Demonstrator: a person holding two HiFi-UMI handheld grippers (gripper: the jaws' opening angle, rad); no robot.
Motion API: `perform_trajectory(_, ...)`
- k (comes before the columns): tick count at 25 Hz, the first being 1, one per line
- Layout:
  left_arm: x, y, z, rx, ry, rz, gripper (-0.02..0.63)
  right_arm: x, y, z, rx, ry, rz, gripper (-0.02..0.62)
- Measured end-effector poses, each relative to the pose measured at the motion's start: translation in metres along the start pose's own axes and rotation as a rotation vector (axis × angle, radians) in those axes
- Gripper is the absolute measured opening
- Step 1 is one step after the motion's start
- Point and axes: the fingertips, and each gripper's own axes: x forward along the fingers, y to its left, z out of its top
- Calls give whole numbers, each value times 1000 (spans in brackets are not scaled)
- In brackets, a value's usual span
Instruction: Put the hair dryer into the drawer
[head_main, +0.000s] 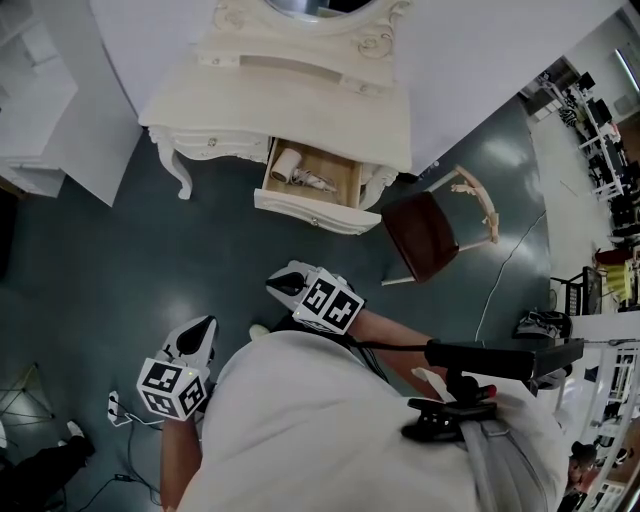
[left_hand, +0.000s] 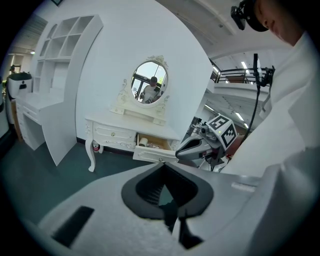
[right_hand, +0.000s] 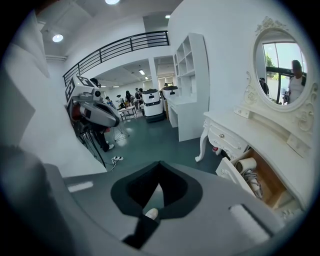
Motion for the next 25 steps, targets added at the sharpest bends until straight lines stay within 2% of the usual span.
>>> perform_trajectory(12,15,-9,5,26,20,-33,-3,-11,-7,-8,14,3,-24,0)
perform_trajectory(25,16,-7,0,11,23,-17,-5,-5,-8,-13,-13,6,-13,0)
